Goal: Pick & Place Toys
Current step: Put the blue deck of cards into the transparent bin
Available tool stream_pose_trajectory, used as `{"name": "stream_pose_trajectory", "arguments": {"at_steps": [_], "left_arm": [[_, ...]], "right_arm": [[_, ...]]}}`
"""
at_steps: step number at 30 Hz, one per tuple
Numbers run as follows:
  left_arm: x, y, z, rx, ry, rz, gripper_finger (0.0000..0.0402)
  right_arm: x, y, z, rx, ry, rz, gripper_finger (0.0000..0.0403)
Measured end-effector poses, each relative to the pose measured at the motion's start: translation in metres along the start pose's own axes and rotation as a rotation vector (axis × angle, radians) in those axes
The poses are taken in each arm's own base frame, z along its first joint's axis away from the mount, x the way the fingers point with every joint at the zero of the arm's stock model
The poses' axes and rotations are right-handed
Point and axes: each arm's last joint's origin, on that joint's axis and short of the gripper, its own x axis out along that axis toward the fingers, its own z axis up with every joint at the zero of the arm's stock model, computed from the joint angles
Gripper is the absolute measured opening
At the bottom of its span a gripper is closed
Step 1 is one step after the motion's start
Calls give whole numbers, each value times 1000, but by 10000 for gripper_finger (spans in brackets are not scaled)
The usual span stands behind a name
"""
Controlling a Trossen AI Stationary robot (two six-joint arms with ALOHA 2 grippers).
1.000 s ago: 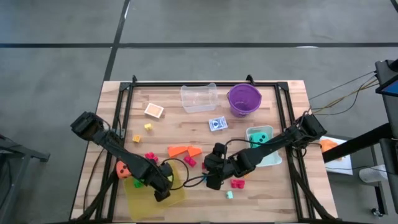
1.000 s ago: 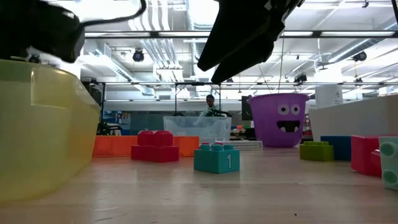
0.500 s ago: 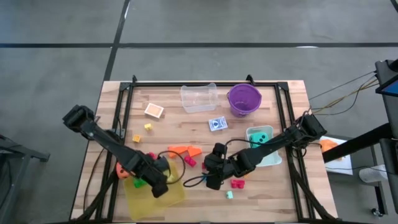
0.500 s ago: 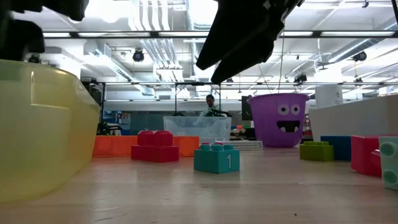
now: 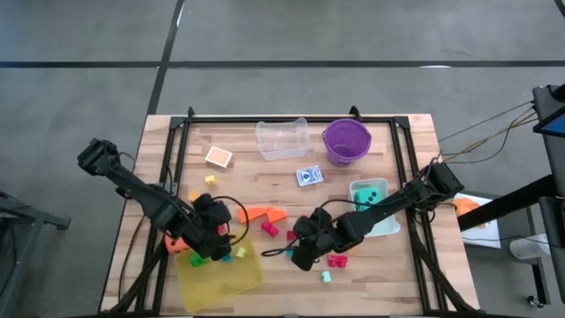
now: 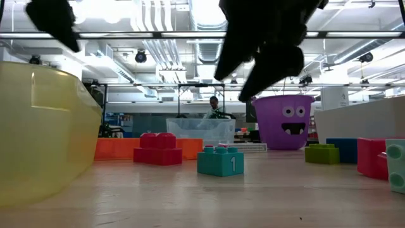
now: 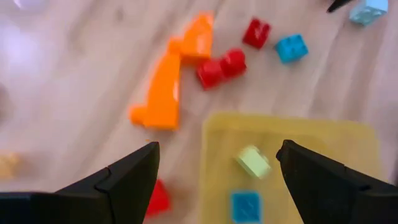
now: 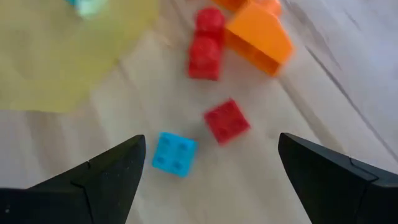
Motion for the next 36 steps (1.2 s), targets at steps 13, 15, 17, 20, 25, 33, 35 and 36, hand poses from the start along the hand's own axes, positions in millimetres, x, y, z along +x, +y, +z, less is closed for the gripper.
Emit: {"name": "stream_pose_trajectory", "arguments": {"at_steps": [13,15,17,20,25,33,35,36], "left_arm": [[26,18,-17,6,-128,212,326],[29,22,-18,34,-113,226,326],[28,25,-17,46,-111,227,326],[24,28,-14,45,-123,213,326],[16,32,-12,57,-140,188,326],[15,32,-13,95,-136,191,326],[15,32,-13,105,-135,191,326],[15,32,-13,111,-135,192,326]], "right_arm": [[16,-61,31,86,116,-283,363],[18,-68,40,-99,135,-275,363],[21,-76,47,-301,156,-282,363],[26,-95,58,-510,205,-302,363],[34,-129,78,-574,271,-276,363],[41,-178,100,-427,340,-166,363],[42,-183,102,-467,344,-159,363],[41,-185,103,-487,346,-155,363]]}}
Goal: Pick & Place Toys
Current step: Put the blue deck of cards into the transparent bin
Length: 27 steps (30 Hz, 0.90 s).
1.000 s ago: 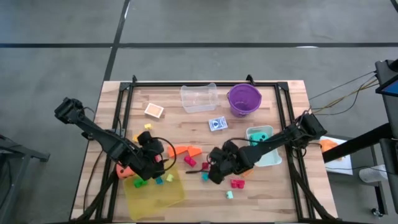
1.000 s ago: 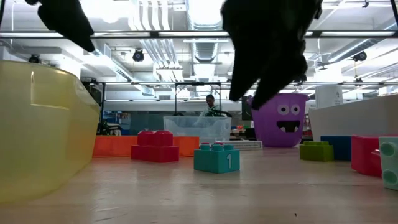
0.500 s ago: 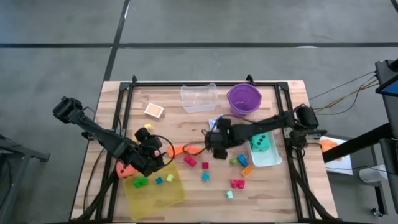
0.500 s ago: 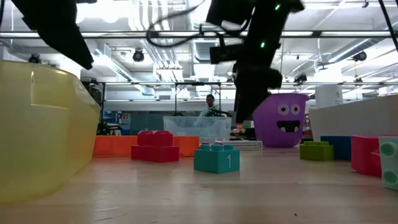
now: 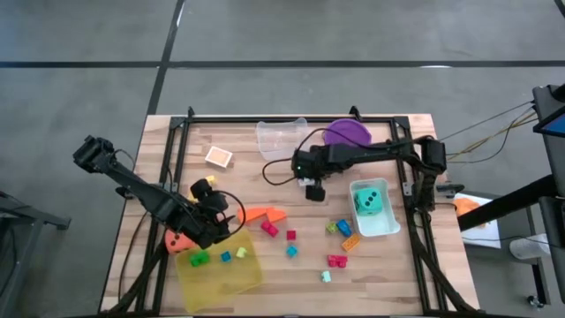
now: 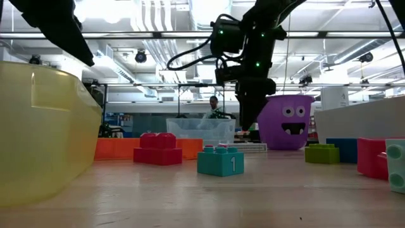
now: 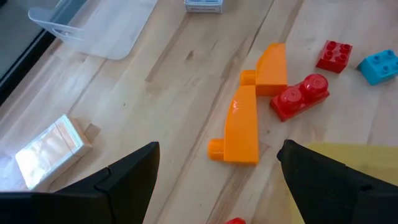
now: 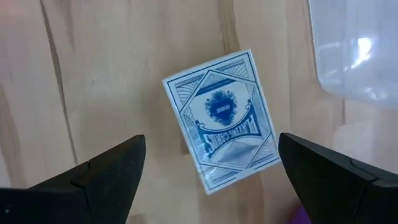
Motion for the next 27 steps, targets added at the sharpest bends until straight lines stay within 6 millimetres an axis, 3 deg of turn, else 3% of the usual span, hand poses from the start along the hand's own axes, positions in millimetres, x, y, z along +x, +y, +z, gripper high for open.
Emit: {"name": "stream_pose_trajectory", "arguments": {"at_steps": [4,12,27], "left_arm": [[0,0,0,6,0,0,326],[0,0,0,42,0,0,326],[0,0,0,61,-5,5,326]], "right_arm": [[0,-11,0,-46,-2,-6,363],[0,-12,2,148,-20,4,363],[-11,-10,17,-9,-117,71,363]]}}
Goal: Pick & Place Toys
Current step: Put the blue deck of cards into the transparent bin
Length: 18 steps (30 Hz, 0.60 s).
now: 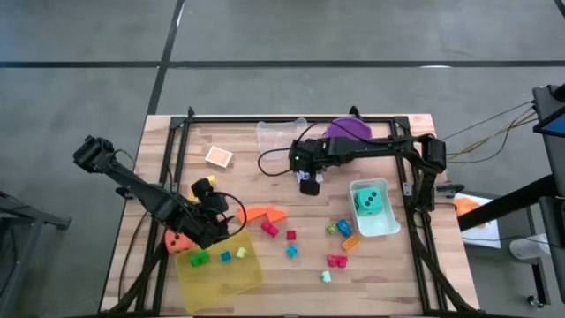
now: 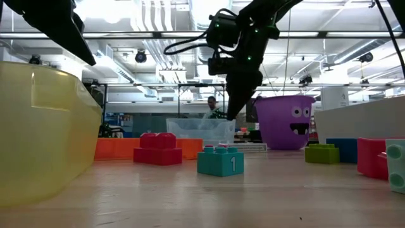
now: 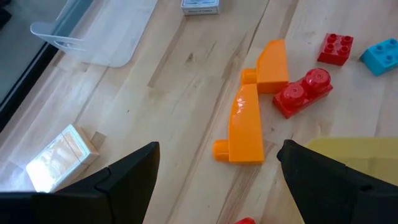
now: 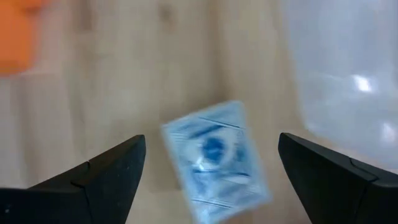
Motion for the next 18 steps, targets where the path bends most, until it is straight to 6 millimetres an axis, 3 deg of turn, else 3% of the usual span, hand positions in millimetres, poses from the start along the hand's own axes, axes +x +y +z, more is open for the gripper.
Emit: {"name": "stream_pose_trajectory", "arguments": {"at_steps": [7,18], "left_arm": [[0,0,0,1,0,0,326],[0,0,0,15,0,0,326]], "right_arm": [[-1,9,1,-95,-42,258,363],[-2,20,2,-57,-36,277,363]]}}
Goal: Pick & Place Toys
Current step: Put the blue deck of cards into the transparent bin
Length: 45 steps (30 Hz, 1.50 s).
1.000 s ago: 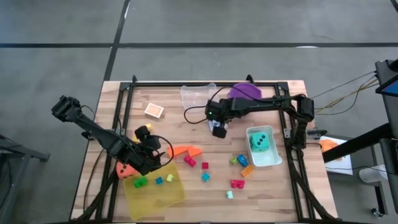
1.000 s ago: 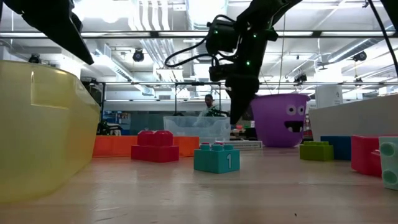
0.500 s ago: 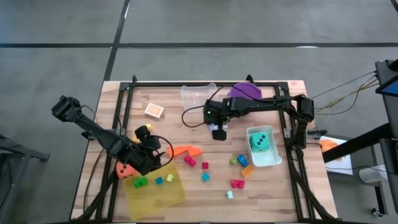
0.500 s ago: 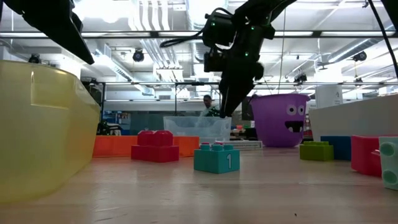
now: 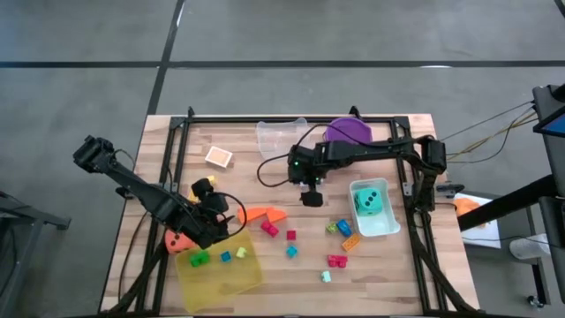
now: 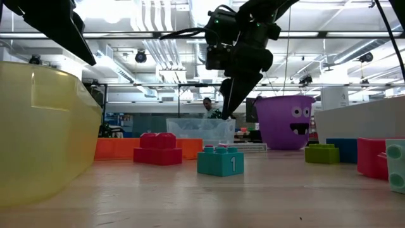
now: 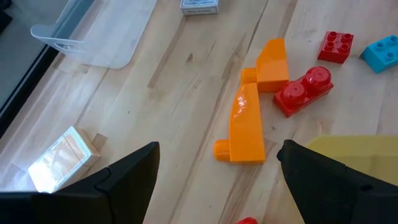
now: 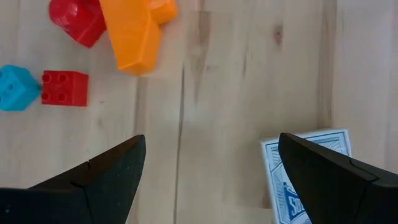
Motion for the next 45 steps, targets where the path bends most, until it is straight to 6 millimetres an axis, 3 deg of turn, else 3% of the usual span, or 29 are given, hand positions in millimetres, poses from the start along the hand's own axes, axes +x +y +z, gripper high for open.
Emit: {"name": "stream_pose_trajectory", "arguments": {"at_steps": [6,11,16,31,37,45], "left_arm": [[0,0,0,0,0,0,326],[0,0,0,0,0,0,326],[0,0,0,0,0,0,326],[0,0,0,-1,8,-7,326],[0,0,0,-1,9,-8,326],[0,0,0,-3,12,-14,326]], "right_arm": [[0,-2,1,72,-3,-77,363],[1,1,1,17,3,-80,365],[1,1,1,2,12,-108,396],[3,1,3,-17,1,-177,391],[4,-2,3,-122,21,-243,391],[8,-10,-6,-143,58,-250,391]]}}
